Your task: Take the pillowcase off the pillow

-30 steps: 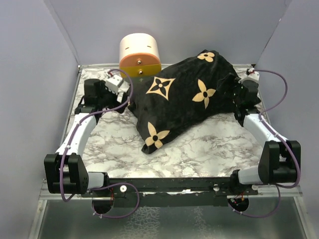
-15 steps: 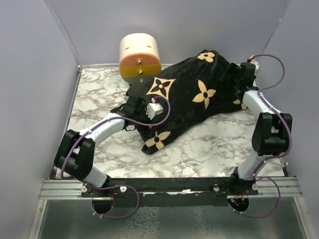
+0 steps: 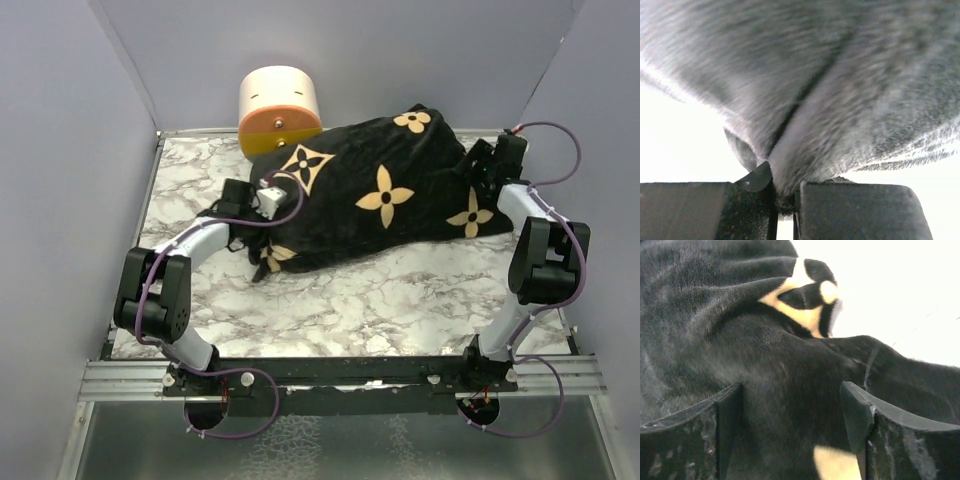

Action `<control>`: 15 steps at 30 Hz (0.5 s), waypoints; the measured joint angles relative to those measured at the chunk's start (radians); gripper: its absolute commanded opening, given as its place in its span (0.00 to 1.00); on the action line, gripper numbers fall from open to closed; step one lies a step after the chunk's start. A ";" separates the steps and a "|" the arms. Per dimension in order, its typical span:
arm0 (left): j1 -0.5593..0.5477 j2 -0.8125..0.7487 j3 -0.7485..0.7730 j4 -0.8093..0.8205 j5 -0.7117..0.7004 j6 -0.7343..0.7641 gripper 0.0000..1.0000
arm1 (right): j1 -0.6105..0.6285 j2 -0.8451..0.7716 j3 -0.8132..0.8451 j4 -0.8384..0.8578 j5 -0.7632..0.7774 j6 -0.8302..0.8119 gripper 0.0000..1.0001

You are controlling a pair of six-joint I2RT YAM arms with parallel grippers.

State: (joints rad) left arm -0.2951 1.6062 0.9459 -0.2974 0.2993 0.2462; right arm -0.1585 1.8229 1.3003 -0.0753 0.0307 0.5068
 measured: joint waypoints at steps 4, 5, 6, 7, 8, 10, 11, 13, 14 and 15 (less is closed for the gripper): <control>0.170 -0.065 -0.015 -0.018 -0.003 0.035 0.00 | 0.045 -0.027 -0.117 0.025 -0.100 0.015 0.70; 0.199 -0.097 -0.026 -0.026 -0.010 0.050 0.00 | 0.061 -0.035 -0.145 0.030 -0.114 0.021 0.70; 0.220 -0.129 -0.037 -0.034 -0.020 0.065 0.00 | 0.090 -0.050 -0.181 0.043 -0.129 0.026 0.70; 0.238 -0.164 -0.050 -0.047 -0.033 0.084 0.00 | 0.117 -0.069 -0.220 0.058 -0.133 0.032 0.70; 0.253 -0.202 -0.064 -0.063 -0.050 0.102 0.00 | 0.143 -0.089 -0.251 0.071 -0.132 0.035 0.70; 0.278 -0.269 -0.088 -0.099 -0.079 0.132 0.00 | 0.204 -0.148 -0.318 0.086 -0.130 0.040 0.73; 0.287 -0.298 -0.099 -0.113 -0.092 0.142 0.00 | 0.226 -0.172 -0.339 0.089 -0.130 0.041 0.75; 0.301 -0.352 -0.119 -0.149 -0.121 0.159 0.00 | 0.286 -0.246 -0.401 0.095 -0.128 0.043 0.80; 0.304 -0.377 -0.126 -0.163 -0.134 0.165 0.00 | 0.302 -0.277 -0.423 0.093 -0.128 0.042 0.83; 0.307 -0.394 -0.129 -0.176 -0.142 0.167 0.05 | 0.313 -0.313 -0.447 0.085 -0.125 0.043 0.86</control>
State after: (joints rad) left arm 0.0120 1.2118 0.8165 -0.4732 0.1570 0.4129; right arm 0.1543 1.5101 0.8532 0.0093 -0.0944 0.5499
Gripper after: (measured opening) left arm 0.059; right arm 0.788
